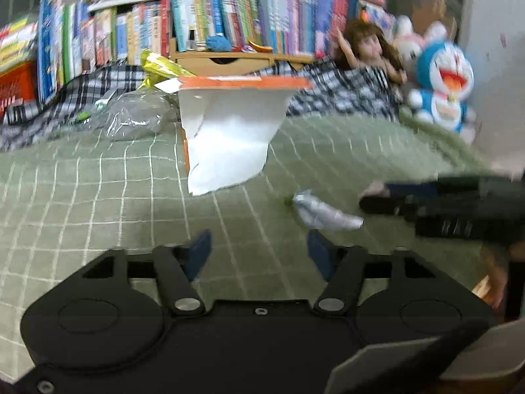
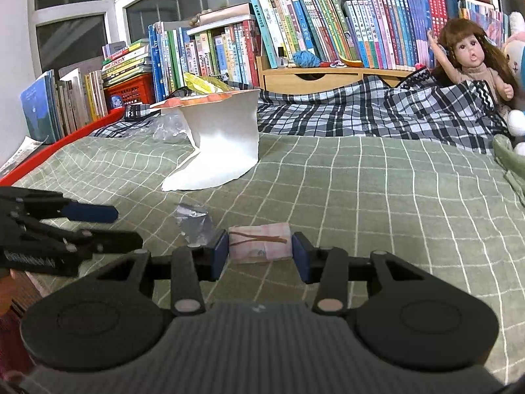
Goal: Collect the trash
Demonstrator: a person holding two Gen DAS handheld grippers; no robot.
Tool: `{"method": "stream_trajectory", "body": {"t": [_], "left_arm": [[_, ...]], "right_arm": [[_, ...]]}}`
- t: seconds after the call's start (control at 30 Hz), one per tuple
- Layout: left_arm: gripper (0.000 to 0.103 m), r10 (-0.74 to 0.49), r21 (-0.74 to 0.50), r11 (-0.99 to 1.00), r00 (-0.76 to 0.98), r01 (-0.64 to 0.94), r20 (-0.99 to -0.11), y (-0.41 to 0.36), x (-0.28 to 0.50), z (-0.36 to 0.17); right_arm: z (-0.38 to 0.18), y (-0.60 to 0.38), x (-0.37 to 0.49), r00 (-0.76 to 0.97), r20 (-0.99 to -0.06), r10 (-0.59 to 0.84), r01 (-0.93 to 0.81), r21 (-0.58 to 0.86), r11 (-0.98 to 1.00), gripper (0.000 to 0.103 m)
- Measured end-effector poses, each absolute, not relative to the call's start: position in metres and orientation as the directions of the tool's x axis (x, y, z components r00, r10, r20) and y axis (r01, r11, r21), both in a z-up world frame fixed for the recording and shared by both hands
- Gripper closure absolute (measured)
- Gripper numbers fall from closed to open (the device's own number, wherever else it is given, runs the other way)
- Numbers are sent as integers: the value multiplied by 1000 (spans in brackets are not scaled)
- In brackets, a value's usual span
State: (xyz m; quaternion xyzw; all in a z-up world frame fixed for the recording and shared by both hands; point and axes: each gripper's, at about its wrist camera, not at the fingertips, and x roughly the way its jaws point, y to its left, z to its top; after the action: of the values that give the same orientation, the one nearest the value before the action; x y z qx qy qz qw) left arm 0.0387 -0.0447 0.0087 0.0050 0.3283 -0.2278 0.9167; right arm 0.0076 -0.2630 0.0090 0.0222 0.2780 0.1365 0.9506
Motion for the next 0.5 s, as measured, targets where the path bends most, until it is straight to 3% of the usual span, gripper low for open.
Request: {"method": "stream_trajectory", "body": {"t": [0.2, 0.37, 0.43, 0.5], "left_arm": [[17, -450, -324, 893, 660, 313, -601, -66, 61, 7], [13, -356, -282, 932, 707, 227, -611, -103, 75, -9], [18, -339, -243, 940, 716, 239, -610, -117, 78, -13], [62, -324, -203, 946, 731, 252, -600, -125, 73, -14]], "right_arm": [[13, -287, 2, 832, -512, 213, -177, 120, 977, 52], [12, -302, -6, 840, -513, 177, -144, 105, 984, 52], [12, -304, -7, 842, -510, 175, -140, 105, 984, 52], [12, -306, -8, 845, -506, 176, -141, 107, 984, 52]]}}
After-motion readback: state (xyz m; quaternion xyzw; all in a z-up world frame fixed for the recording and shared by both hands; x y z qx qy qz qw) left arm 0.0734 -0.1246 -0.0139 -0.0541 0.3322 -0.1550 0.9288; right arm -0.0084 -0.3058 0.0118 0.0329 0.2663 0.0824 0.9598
